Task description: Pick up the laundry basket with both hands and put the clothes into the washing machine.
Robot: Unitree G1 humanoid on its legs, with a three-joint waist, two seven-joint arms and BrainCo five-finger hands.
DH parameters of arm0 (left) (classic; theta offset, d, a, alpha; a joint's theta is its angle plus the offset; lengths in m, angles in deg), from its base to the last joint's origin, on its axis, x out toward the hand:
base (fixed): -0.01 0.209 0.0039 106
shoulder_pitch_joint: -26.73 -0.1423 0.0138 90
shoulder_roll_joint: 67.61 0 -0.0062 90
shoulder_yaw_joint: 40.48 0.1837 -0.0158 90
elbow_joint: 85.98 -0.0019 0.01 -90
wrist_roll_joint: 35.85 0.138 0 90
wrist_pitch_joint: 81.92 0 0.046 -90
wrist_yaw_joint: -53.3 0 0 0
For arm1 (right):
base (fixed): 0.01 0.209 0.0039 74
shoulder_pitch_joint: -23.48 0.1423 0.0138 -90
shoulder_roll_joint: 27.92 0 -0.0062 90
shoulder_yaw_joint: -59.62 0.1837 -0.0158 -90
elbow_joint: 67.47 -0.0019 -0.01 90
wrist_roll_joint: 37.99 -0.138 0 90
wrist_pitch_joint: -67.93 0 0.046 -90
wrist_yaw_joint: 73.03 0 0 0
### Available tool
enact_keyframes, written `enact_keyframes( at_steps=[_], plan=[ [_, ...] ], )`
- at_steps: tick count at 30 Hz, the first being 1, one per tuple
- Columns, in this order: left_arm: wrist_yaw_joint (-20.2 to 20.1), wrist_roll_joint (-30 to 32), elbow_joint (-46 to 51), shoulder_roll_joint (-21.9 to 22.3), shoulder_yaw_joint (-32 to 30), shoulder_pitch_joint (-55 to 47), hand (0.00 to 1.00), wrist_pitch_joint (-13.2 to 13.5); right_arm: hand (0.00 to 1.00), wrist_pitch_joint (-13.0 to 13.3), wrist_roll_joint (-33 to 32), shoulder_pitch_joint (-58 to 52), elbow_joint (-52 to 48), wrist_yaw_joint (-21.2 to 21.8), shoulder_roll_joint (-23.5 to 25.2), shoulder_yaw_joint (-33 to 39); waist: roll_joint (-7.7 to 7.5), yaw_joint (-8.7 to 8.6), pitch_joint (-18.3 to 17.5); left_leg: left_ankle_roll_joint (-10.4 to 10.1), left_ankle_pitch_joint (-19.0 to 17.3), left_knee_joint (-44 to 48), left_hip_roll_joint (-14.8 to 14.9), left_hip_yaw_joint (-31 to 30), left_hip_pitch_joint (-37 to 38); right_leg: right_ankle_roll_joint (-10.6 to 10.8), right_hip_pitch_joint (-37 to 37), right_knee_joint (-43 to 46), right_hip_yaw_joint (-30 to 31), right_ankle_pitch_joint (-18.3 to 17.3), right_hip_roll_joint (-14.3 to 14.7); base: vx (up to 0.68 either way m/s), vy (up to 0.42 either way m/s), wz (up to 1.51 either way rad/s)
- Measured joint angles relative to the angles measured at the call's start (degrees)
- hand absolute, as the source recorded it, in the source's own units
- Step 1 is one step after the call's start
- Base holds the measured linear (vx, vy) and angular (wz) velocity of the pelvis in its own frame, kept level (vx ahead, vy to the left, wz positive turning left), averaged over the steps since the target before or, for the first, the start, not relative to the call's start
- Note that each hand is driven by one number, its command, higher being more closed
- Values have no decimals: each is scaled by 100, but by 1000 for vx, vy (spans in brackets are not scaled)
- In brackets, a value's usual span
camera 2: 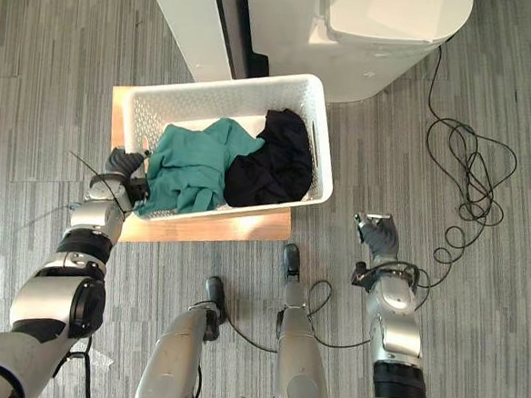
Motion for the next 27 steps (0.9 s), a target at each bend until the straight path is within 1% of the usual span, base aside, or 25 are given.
enact_keyframes(
  at_steps=[3,5,9,11,13,18,22,24,27],
  plan=[
    [8,38,16,-39,11,110,100,-8,0,2,94,417,-8,-228,-16,1,1,39,34,-7,-5,91,23,-9,-140,-14,-89,4,-18,19,9,-48,-30,3],
    [9,53,16,-36,39,191,100,-15,0,12,153,571,-79,-389,-23,-1,3,114,59,-24,-15,123,64,-27,-171,-18,-90,5,-49,21,37,-34,-41,4],
    [121,56,169,-35,21,220,100,-23,0,43,181,604,-875,-680,-51,32,13,184,72,-45,-28,191,121,-133,-309,-21,-146,11,-143,20,89,-23,-43,8],
    [148,60,253,-29,10,220,100,-30,0,87,183,634,-1025,-754,-59,72,10,212,108,-53,-33,207,137,-133,-315,-21,-148,21,-149,20,97,-12,-16,0],
    [213,141,351,33,1,229,100,-33,0,198,181,677,-1152,-799,-63,169,13,274,122,-75,-48,282,167,-167,-375,-22,-159,22,-185,21,120,-25,-37,4],
    [232,281,487,186,-1,300,100,-33,0,205,183,736,-1148,-877,-63,213,16,311,124,-73,-51,389,171,-330,-533,-28,-173,24,-353,17,117,-32,-32,16],
    [298,290,522,202,31,340,100,-31,0,187,199,1048,-859,-891,-63,54,17,317,125,-73,-52,443,170,-433,-658,-52,-208,26,-442,27,118,-36,-27,10],
    [346,305,522,202,50,372,100,-29,0,143,205,1431,-330,-891,-63,-14,22,346,127,-72,-51,466,170,-439,-713,-67,-253,29,-442,39,119,-12,-15,0],
    [358,326,522,209,226,515,100,-21,0,88,289,1968,507,-892,-143,-17,74,452,157,-76,-42,489,169,-473,-823,-90,-337,30,-462,60,126,-20,-38,2]
  ],
)
